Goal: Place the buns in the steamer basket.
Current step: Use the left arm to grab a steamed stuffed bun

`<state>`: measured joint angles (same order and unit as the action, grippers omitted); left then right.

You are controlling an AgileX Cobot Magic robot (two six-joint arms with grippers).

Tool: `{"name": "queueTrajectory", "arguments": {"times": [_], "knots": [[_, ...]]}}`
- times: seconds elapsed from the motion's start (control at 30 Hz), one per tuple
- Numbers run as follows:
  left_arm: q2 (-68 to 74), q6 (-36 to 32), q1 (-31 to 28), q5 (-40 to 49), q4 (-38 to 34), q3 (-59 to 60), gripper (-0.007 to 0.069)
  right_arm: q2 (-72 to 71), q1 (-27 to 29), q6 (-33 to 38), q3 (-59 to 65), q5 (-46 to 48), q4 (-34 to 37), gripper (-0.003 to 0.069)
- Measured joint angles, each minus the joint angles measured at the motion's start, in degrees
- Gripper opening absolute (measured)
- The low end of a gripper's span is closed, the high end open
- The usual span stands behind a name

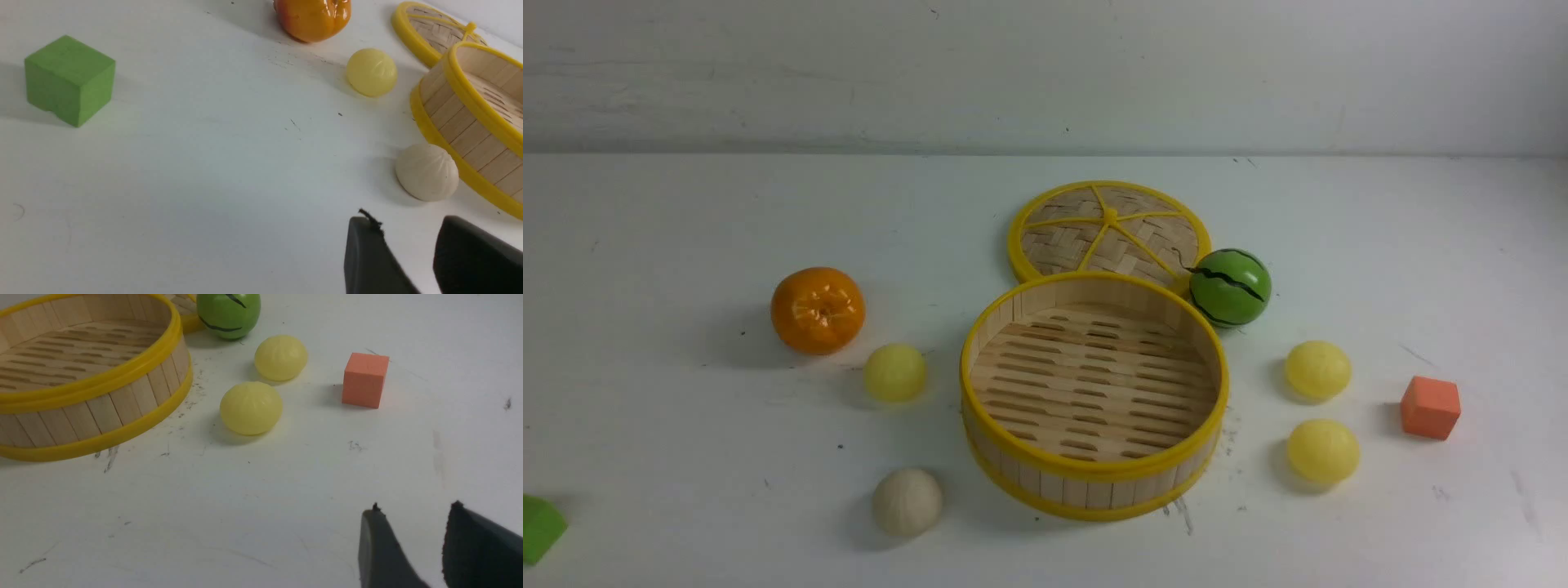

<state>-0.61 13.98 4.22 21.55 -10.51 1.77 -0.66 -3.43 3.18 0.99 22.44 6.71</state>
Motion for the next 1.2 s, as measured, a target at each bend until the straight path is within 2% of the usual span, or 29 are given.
{"name": "queueTrajectory", "arguments": {"times": [0.87, 0.9, 0.93, 0.97, 1.03, 1.07, 1.1, 1.2], "knots": [[0.0, 0.05, 0.0, -0.23, -0.05, 0.0, 0.0238, 0.0, 0.0, 0.0, 0.0, 0.0, 0.0, 0.0241], [0.0, 0.38, 0.0, -1.01, -0.9, 0.0, 0.0238, 0.0, 0.0, 0.0, 0.0, 0.0, 0.0, 0.0241], [0.0, 2.74, 0.0, -3.82, -5.23, 0.0, 0.0238, 0.0, 0.0, 0.0, 0.0, 0.0, -0.17, 0.0241], [0.0, 3.07, 0.0, -4.14, -5.23, 0.0, 0.0238, 0.0, 0.0, 0.0, 0.0, 0.0, -0.17, 0.0241], [0.0, 8.44, 0.0, -7.96, -14.57, 0.0, 0.0238, 0.0, 0.0, 0.0, 0.0, 0.0, -0.82, 0.0241], [0.0, 8.86, 0.0, -8.28, -15.35, 0.0, 0.0238, 0.0, 0.0, 0.0, 0.0, 0.0, -0.83, 0.0241], [0.0, 11.09, 0.0, -10.64, -20.36, 0.0, 0.0238, 0.0, 0.0, 0.0, 0.0, 0.0, -1.03, 0.0241], [0.0, 10.96, 0.0, -17.16, -25.2, 0.0, 0.0232, 0.0, 0.0, 0.0, 0.0, 0.0, -1.09, 0.0241]]}}
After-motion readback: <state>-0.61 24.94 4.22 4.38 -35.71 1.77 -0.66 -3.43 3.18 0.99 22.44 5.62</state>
